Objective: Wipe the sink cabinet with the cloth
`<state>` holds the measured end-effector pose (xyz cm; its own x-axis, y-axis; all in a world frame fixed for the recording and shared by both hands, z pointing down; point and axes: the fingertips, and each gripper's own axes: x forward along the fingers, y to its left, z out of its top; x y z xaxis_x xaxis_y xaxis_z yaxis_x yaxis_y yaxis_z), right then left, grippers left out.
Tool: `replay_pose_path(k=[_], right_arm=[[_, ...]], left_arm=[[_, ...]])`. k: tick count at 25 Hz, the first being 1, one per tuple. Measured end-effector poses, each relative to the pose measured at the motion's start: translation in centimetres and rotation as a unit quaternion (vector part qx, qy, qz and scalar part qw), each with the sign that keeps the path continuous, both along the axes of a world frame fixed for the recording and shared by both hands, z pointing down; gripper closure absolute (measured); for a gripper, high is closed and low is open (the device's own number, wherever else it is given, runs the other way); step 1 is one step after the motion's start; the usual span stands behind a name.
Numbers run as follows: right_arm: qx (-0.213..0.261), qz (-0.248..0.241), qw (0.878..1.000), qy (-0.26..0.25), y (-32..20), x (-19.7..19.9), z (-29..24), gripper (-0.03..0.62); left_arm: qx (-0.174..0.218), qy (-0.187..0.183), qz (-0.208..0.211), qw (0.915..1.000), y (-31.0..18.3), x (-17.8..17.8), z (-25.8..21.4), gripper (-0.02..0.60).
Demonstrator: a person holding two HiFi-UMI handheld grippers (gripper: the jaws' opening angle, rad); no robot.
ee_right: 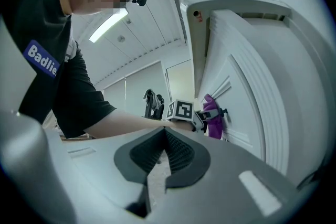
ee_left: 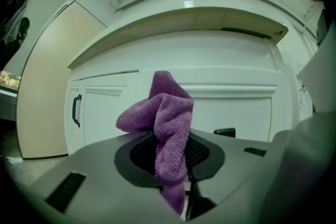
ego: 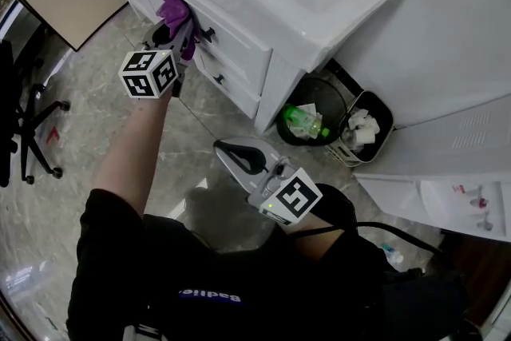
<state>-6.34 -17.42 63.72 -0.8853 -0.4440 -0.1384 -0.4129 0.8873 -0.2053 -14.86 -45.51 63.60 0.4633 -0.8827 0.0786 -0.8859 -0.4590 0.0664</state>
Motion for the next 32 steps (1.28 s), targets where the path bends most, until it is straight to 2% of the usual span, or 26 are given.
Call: replay_pose_path(k=[5, 10, 13, 17, 20, 22, 25, 32], right_arm=[[0.001, -0.002, 1.0, 0.002, 0.2, 0.1, 0.0, 0.597], [-0.001, -0.003, 1.0, 0.002, 0.3, 0.1, 0.1, 0.597], [-0.001, -0.004, 1.0, -0.001, 0.3, 0.0, 0.0, 0.597], [-0.004, -0.007, 1.0, -0.001, 0.4, -0.3, 0.1, 0.597], [-0.007, -0.012, 1.0, -0.002, 0.6, -0.6, 0.1, 0.597], [-0.007, -0.013, 1.0, -0.001, 0.7, -0.8, 0.1, 0.597], [-0.005, -0.015, 1.0, 0.0, 0.9, -0.9, 0.0, 0.597], [-0.004, -0.011, 1.0, 0.003, 1.0, -0.2, 0.1, 0.597]], left_arm=[[-0.066, -0.022, 0.003, 0.9975, 0.5, 0.5, 6.2, 0.497], [-0.101, -0.048, 0.016, 0.9936, 2.0, 0.2, 9.2, 0.497], [-0.073, -0.049, 0.029, 0.9957, 3.2, -0.3, 6.5, 0.497], [0.007, -0.021, 0.054, 0.9983, 4.7, 0.3, -1.7, 0.497], [0.067, 0.006, 0.071, 0.9952, 5.5, 1.4, -7.7, 0.497], [0.091, 0.018, 0.076, 0.9928, 5.6, 1.9, -10.0, 0.497], [0.092, 0.015, 0.077, 0.9926, 4.9, 2.6, -9.9, 0.497], [0.028, 0.026, 0.061, 0.9974, 3.0, 2.3, -2.4, 0.497]])
